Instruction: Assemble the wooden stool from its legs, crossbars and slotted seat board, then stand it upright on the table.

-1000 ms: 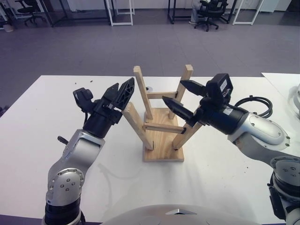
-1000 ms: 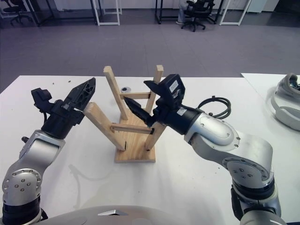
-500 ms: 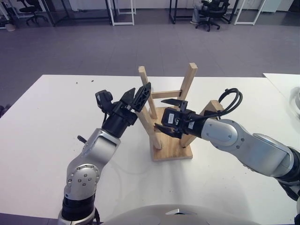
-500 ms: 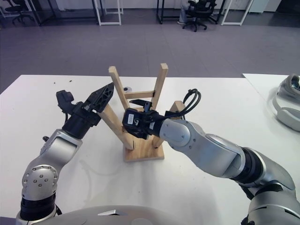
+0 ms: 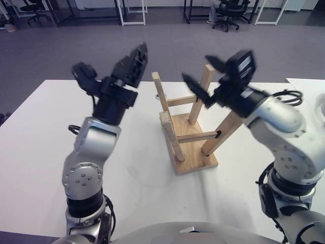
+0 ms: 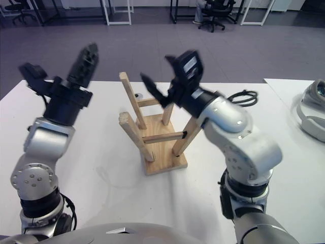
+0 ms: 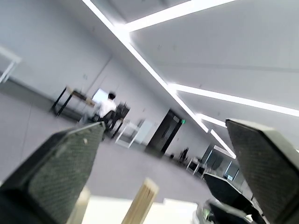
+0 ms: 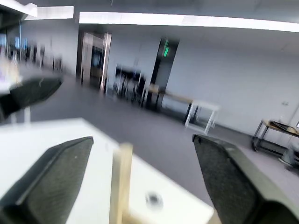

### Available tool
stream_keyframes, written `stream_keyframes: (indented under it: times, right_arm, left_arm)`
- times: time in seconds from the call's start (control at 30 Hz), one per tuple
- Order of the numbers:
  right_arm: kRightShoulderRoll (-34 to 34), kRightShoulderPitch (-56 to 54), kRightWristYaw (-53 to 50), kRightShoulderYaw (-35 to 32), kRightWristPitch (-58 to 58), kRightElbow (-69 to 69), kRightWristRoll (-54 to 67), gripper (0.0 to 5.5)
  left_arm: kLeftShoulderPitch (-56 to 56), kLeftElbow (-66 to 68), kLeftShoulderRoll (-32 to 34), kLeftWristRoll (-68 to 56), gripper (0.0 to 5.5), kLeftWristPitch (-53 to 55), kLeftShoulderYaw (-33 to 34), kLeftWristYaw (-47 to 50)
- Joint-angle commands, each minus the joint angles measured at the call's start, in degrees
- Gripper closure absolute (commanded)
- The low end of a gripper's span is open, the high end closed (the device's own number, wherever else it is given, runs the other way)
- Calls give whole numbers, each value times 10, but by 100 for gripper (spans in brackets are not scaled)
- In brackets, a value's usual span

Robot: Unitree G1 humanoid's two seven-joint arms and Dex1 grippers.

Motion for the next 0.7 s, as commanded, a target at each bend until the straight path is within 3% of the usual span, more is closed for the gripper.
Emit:
stream_keyframes:
  times: [0.03,0.13,0.27,0.33,0.5,0.63,0.7]
  right_arm:
    - [-36,-60,3,-141,24,84,138,155]
    - [-61,36,42,-155,48,135,185,155]
    - [-80,274,112,-26,-37,188,50,155]
    - [-62,279,111,7,-73,189,34,155]
    - [-18,189,53,-28,-95,134,139,155]
    - [-33,121,3,-151,-134,195,287,155]
    - [-37,131,-24,-197,-152,245,307,155]
  left_arm:
    - [-32,-18,36,-36,72,11,-1,-3]
    - [-11,18,57,15,72,55,-74,-65]
    - [142,167,105,222,72,68,-248,-161]
    - [184,185,106,269,72,52,-270,-175]
    - [117,125,99,230,72,24,-195,-202]
    - [-4,107,75,49,72,-18,-16,-124]
    - [-3,98,83,-6,72,-24,46,-88]
